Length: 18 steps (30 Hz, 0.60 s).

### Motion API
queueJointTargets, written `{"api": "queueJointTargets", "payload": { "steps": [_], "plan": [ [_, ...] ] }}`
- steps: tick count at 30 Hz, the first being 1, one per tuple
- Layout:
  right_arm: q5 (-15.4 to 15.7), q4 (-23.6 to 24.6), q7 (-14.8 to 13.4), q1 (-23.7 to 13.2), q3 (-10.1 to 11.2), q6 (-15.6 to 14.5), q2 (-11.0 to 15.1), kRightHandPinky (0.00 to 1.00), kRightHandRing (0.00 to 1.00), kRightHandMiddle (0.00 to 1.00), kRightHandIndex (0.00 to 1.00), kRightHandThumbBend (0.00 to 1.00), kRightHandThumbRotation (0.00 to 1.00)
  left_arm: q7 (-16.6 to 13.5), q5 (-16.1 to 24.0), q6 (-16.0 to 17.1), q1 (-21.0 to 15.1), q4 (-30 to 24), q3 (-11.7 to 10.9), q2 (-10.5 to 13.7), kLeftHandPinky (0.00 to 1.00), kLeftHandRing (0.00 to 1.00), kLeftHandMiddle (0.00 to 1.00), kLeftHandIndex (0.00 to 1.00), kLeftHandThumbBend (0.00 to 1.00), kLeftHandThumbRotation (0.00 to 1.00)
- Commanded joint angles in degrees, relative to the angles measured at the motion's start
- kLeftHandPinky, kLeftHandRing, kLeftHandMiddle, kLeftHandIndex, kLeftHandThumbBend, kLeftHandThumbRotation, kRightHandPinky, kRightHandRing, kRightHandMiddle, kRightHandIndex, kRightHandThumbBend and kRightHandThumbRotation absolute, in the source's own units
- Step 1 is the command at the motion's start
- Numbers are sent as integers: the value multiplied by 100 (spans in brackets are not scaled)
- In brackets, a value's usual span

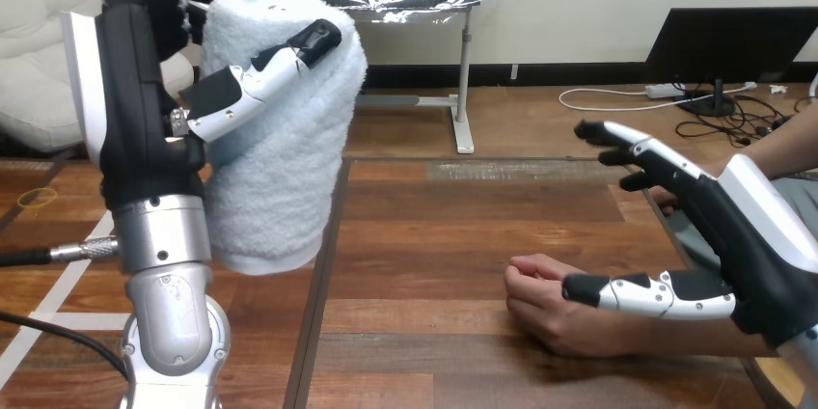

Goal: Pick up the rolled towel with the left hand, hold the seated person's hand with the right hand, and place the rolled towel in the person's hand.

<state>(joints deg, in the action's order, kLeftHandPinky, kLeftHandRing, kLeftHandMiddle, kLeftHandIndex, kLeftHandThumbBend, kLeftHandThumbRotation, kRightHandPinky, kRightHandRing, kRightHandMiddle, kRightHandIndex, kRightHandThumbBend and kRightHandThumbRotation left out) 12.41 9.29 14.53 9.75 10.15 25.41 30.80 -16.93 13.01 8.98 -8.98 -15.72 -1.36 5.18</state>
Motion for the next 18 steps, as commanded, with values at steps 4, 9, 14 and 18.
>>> {"api": "queueJointTargets", "payload": {
  "steps": [4, 9, 14, 18],
  "plan": [
    [95, -327, 142, -516, 151, -49, 495, 80, 86, 89, 89, 94, 46, 75, -179, 371, -187, 69, -123, -58, 25, 30, 37, 41, 61, 0],
    [158, -569, 274, -638, 133, -34, 757, 80, 86, 89, 89, 95, 43, 105, -249, 515, -190, 165, -153, -69, 25, 30, 37, 41, 60, 0],
    [265, -777, 392, -741, 81, -24, 1002, 80, 86, 89, 89, 97, 41, 101, -278, 570, -191, 201, -171, -114, 24, 30, 37, 41, 60, 0],
    [355, -855, 538, -801, 22, -161, 1160, 81, 87, 89, 89, 99, 42, 102, -304, 593, -194, 215, -176, -151, 24, 30, 37, 41, 60, 0]
  ]
}}
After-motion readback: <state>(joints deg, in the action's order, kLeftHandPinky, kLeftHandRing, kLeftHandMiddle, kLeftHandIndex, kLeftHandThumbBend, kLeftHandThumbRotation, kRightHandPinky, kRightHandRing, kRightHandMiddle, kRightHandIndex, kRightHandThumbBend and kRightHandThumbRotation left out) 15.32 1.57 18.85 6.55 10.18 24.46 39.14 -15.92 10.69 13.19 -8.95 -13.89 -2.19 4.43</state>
